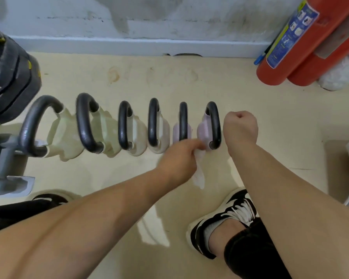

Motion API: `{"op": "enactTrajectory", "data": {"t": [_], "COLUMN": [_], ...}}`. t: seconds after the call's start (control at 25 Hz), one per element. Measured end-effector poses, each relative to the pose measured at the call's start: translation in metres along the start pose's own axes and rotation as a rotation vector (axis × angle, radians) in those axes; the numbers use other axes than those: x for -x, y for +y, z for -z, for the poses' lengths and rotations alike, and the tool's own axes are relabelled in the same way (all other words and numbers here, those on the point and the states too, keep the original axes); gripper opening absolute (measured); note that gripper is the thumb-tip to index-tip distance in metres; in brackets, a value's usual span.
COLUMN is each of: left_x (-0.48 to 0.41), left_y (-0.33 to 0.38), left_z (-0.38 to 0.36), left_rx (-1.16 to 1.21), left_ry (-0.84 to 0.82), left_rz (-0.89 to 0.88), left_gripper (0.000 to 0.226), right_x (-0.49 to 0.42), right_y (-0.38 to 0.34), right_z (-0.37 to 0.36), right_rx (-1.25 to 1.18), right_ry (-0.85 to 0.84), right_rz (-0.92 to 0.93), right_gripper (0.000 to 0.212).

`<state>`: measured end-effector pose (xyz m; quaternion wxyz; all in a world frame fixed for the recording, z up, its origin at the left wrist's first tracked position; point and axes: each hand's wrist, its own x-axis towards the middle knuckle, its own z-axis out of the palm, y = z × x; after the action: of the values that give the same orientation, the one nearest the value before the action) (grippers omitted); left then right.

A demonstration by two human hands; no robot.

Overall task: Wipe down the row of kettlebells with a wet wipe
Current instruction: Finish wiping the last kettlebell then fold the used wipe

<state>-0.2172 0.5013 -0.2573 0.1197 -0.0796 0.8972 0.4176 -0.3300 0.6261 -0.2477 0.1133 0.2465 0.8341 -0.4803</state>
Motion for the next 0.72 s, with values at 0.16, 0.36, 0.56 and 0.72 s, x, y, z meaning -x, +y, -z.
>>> {"op": "enactTrajectory", "data": {"t": [0.16,0.36,0.56,0.72], "left_x": [0.02,0.074,0.148,0.192], "left_y": [0.017,-0.004,-0.045,-0.077], "left_z": [0.082,0.206,0.311,0.389], "left_rx": [0.325,0.566,0.33,0.256], "left_ry": [0.2,0.344,0.522,0.752], "left_rz": [0.279,0.44,0.346,0.301], "left_gripper": [0.032,0.012,0.035,0.015], "right_x": [0.069,0.163,0.263,0.341], "right_y": [-0.06,-0.123,-0.192,-0.251], "right_z": [-0.036,-0.111,-0.165,-0.2], "right_rx": [0.031,0.035,-0.052,-0.142], "right_ry": [-0.266,-0.711,-0.849,-1.036], "right_rz": [0.048,-0.052,0.038,0.074], "right_gripper": [0.014,0.024,0.018,0.023]}}
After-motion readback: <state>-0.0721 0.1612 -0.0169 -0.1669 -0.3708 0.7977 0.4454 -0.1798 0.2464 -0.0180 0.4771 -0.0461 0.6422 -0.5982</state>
